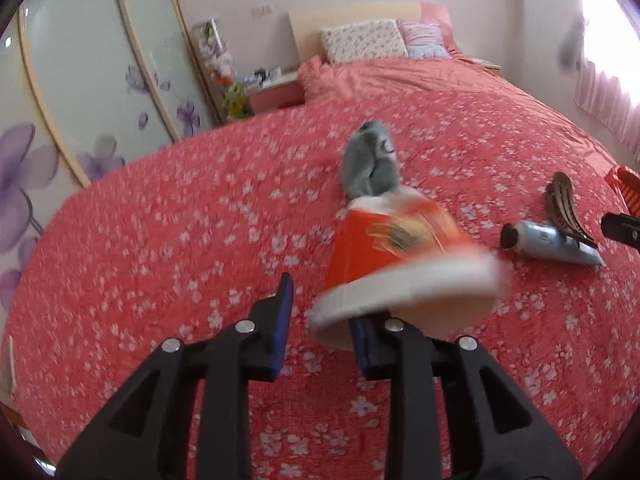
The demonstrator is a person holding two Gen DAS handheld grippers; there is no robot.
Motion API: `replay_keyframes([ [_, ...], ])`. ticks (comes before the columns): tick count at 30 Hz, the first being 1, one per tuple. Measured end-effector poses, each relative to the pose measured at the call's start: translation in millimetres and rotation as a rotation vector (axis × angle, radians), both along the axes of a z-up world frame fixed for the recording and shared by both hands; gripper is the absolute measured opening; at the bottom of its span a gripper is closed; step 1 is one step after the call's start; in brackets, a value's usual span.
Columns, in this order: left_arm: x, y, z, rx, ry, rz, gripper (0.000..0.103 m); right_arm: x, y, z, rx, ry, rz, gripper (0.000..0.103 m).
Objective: Collect trash
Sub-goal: 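Grasp the orange paper cup with the left tool while the right tool grasps the brown comb, then lift the orange cup and brown comb above the bed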
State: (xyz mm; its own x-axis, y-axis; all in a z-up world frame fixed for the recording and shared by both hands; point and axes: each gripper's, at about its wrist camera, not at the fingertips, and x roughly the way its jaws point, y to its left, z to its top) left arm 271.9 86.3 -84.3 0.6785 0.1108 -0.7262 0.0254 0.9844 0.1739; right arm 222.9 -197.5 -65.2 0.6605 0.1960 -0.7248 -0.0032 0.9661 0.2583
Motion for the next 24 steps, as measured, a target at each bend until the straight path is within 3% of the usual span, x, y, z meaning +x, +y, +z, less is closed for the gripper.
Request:
replay_keyframes([
  [5, 6.0, 14.1, -6.1, -0.068, 0.050, 0.022, 0.029, 23.7, 5.9, -0.8, 0.051, 0.041, -0.055, 0.055],
  [10, 7.9, 33.6, -8.3, -0.177, 0.066, 0.044, 0.029, 42.5, 21.1, -11.1, 0.022, 0.095, -0.063, 0.054],
  [12, 7.0, 39.1, -8.9, -0.204, 0.065, 0.056, 0.028, 45.8, 26.1, -12.4, 0.001, 0.105, -0.061, 0.046],
  [18, 15.8, 40.9, -6.8, -0.201, 0.059, 0.065, 0.028, 43.9, 29.4, -8.0, -0.137, 0.087, -0.057, 0.025],
  [21, 20.7, 34.9, -3.5, -0.170, 0.045, 0.048, 0.028, 46.6, 14.4, -8.7, -0.170, 0.090, -0.107, 0.024],
  [24, 26.5, 27.1, 0.4, -0.137, 0.040, 0.039, 0.028, 46.8, 2.5, -10.7, -0.112, 0.095, -0.102, 0.025],
])
